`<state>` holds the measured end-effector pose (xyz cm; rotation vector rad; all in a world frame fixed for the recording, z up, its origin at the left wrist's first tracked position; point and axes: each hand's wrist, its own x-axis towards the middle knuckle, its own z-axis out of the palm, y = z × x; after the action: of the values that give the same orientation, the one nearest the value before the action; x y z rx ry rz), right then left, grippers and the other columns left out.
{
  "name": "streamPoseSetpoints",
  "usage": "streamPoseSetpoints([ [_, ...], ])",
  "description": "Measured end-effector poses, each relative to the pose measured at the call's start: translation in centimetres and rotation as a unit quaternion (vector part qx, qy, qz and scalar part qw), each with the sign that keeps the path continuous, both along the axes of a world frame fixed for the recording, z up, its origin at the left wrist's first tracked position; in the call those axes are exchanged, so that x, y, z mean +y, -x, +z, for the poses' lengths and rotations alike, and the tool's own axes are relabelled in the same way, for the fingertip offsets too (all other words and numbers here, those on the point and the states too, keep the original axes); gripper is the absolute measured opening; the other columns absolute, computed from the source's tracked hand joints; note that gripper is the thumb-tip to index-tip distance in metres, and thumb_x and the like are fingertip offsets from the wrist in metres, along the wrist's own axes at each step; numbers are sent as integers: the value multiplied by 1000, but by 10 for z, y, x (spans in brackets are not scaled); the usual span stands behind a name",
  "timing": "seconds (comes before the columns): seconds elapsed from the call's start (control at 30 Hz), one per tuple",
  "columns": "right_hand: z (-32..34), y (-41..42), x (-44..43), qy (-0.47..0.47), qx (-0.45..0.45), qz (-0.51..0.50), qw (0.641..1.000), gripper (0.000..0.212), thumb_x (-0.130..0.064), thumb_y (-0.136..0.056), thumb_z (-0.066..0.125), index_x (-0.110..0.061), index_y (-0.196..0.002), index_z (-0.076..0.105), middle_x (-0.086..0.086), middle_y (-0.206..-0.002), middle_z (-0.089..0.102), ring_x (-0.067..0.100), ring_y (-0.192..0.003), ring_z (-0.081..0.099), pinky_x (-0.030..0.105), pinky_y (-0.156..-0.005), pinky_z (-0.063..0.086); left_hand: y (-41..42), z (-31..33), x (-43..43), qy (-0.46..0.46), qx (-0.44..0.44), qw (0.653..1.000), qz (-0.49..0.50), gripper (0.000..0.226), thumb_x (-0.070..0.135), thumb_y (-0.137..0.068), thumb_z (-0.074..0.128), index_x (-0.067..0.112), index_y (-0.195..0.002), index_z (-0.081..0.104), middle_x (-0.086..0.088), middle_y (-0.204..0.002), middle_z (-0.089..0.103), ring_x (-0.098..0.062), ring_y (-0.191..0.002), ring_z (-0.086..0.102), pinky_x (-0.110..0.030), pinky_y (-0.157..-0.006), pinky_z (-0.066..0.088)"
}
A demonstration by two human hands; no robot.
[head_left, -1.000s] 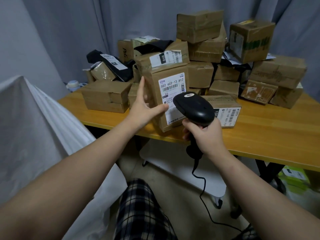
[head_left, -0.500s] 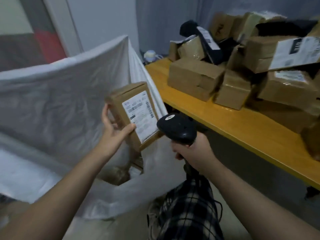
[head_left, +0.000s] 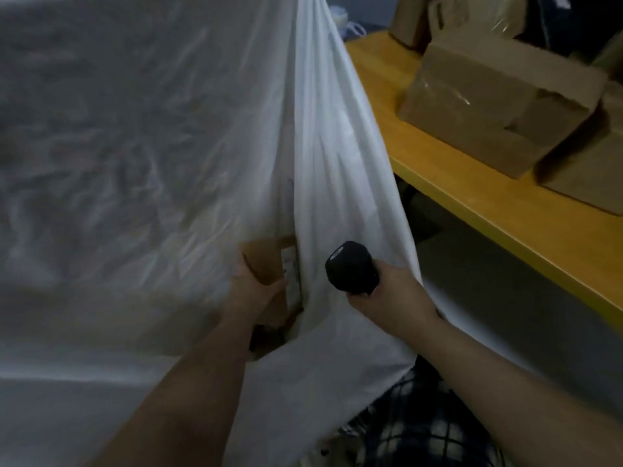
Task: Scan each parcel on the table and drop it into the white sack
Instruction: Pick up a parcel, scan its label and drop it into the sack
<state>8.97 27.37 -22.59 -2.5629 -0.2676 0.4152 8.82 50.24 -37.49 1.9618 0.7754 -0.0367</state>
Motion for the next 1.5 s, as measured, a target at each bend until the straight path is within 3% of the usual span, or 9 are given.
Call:
streamPoseSetpoints([
  [0.2,-9,-8,-11,48,-14,7,999,28,-37,-82,68,-27,-102,53,-11,-78,55,14,-76,55,28,-59,45,-16,-32,5,-7,97,995,-24,88,45,-75,77,12,-142,30,-15,-135,48,-34,-117,51,-43,-93,48],
  [0.33,-3,-6,-13,44,-20,7,999,31,-36,-82,67,-22,-107,56,-6,-84,60,16,-78,57,31,-63,50,-12,-14,6,-108,86,987,-81,57,36,-92,59,10,-139,42,-18,-133,48,-36,-113,49,-34,-91,41],
  [0.53,27,20,-28,-1,-16,-6,1000,33,-34,-81,69,-21,-110,58,1,-94,65,24,-86,63,40,-70,55,0,66,-30,-153,20,983,-95,46,27,-93,57,7,-133,46,-19,-131,41,-33,-112,48,-33,-91,40],
  [0.67,64,42,-60,-112,-60,-72,989,21,-26,-83,71,-13,-95,60,5,-86,67,24,-81,63,39,-70,52,14,134,-70,-152,-110,978,-88,43,23,-93,59,11,-133,48,-11,-137,40,-27,-118,48,-33,-95,40],
  [0.8,104,70,-105,-273,-108,-166,942,18,-19,-82,74,-24,-79,57,-3,-68,60,9,-63,61,30,-61,52,34,197,-126,-188,-260,933,-161,36,17,-91,60,15,-126,54,-4,-129,46,-19,-115,49,-32,-97,43],
  [0.9,126,91,-144,-331,-135,-200,912,20,-17,-83,73,-28,-86,56,5,-69,63,12,-52,63,38,-59,55,44,237,-179,-181,-322,901,-226,34,19,-92,60,15,-125,55,-3,-125,47,-17,-116,48,-27,-96,41],
  [1.2,144,145,-282,-334,-245,-311,855,15,-16,-80,76,-13,-90,64,1,-66,63,17,-61,63,33,-61,52,70,282,-335,-154,-365,818,-418,36,23,-92,61,18,-127,52,-2,-129,45,-20,-122,45,-33,-101,41],
  [1.4,136,197,-362,-399,-305,-457,734,7,-6,-86,68,-3,-84,62,10,-58,55,17,-44,58,27,-47,49,70,299,-430,-149,-387,764,-495,49,35,-92,61,17,-135,47,-4,-133,42,-20,-127,40,-25,-102,30],
  [1.5,130,204,-382,-428,-292,-490,701,17,-5,-88,66,-2,-73,57,6,-48,52,17,-38,55,26,-44,49,60,312,-466,-194,-367,736,-535,73,50,-84,65,21,-144,35,-6,-144,31,-23,-136,26,-34,-111,25],
])
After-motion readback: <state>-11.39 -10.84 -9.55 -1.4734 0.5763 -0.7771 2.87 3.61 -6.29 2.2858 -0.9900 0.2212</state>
